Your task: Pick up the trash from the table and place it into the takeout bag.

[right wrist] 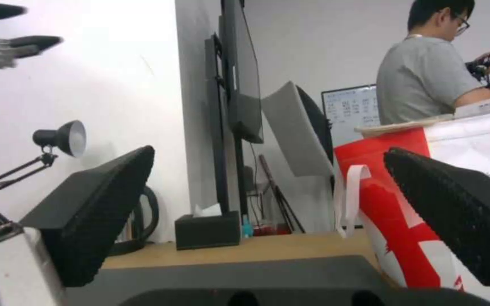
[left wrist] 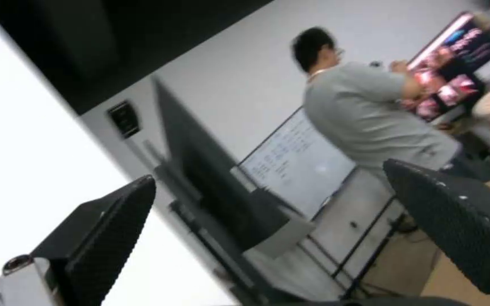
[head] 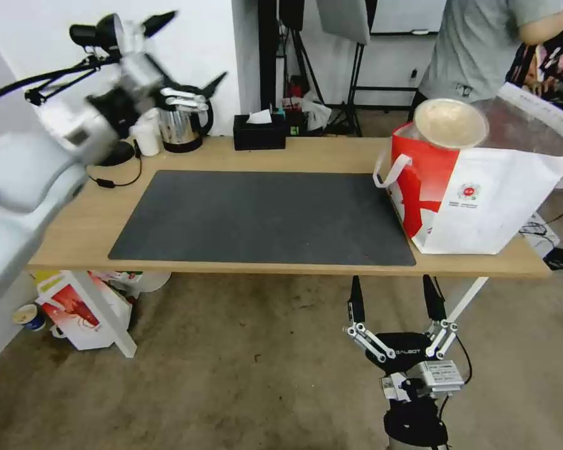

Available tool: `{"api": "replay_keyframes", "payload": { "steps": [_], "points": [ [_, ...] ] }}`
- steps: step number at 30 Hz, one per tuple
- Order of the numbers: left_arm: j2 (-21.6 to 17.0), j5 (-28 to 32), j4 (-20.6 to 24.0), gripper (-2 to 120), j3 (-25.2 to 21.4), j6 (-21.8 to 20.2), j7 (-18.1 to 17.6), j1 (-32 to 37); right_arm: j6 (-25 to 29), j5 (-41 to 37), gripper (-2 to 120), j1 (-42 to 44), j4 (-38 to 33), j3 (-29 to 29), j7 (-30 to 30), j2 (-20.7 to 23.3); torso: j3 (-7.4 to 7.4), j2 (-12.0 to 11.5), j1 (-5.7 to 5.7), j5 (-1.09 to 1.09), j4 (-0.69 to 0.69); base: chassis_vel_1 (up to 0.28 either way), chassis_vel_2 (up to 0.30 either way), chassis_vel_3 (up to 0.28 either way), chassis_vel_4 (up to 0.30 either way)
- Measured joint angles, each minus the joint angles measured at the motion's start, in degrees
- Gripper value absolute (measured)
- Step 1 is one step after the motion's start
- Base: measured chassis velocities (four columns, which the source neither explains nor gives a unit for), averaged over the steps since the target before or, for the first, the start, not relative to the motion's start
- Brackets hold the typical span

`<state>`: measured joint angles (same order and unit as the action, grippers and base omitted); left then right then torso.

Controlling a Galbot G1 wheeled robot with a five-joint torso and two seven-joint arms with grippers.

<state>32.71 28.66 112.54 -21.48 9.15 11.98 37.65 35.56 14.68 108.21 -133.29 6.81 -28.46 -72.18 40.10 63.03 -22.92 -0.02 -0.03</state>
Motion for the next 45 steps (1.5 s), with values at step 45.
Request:
{"api": "replay_keyframes", "payload": {
  "steps": [45],
  "points": [
    [45.5,-5.1,18.7,100,-31.5,17.7,-1.5,59.3,0.0,0.0,100,0.0,0.0,0.0,0.0,0.0,0.00,0.0,0.00,0.02,0.02,0.000,0.000,0.000,0.000]
  ]
}}
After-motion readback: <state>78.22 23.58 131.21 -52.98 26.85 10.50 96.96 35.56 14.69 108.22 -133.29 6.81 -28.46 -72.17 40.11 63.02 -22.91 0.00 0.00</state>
